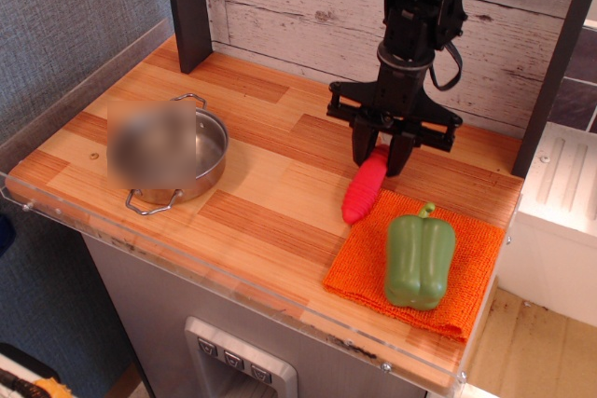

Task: PICK UP THE SPOON AND PUT ON THE TABLE

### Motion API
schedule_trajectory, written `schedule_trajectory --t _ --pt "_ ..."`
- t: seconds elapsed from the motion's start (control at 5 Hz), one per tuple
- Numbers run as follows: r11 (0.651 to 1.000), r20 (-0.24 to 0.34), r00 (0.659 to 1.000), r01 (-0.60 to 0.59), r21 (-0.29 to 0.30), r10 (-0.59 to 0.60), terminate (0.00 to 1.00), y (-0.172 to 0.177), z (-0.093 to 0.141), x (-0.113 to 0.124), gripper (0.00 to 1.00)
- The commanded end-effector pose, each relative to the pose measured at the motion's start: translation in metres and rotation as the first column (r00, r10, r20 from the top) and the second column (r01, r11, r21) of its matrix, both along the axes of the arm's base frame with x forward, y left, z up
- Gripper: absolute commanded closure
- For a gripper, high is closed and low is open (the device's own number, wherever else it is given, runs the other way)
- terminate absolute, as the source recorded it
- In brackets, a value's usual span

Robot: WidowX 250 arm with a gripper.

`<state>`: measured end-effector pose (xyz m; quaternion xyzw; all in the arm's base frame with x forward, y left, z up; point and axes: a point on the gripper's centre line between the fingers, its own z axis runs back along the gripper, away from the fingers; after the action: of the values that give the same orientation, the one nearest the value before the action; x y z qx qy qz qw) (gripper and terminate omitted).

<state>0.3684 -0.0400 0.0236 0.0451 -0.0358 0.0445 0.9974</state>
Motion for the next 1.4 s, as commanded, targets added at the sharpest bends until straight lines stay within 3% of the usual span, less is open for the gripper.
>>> schedule_trajectory --t 0.0,0.6,0.8,1.2 --pt "1.000 0.059 0.998 -0.010 -0.020 0.011 0.00 0.016 0.026 0.015 1.00" --pt "0.999 -0.030 0.999 -0.026 -0.027 0.025 0.00 0.035 -0.017 0.025 1.00" --pt "0.999 -0.032 0.999 -0.029 -0.018 0.028 0.00 0.039 -0.017 0.025 0.00" --pt "0.999 0.103 0.994 0.035 -0.026 -0.032 0.00 0.032 0.037 0.017 0.00"
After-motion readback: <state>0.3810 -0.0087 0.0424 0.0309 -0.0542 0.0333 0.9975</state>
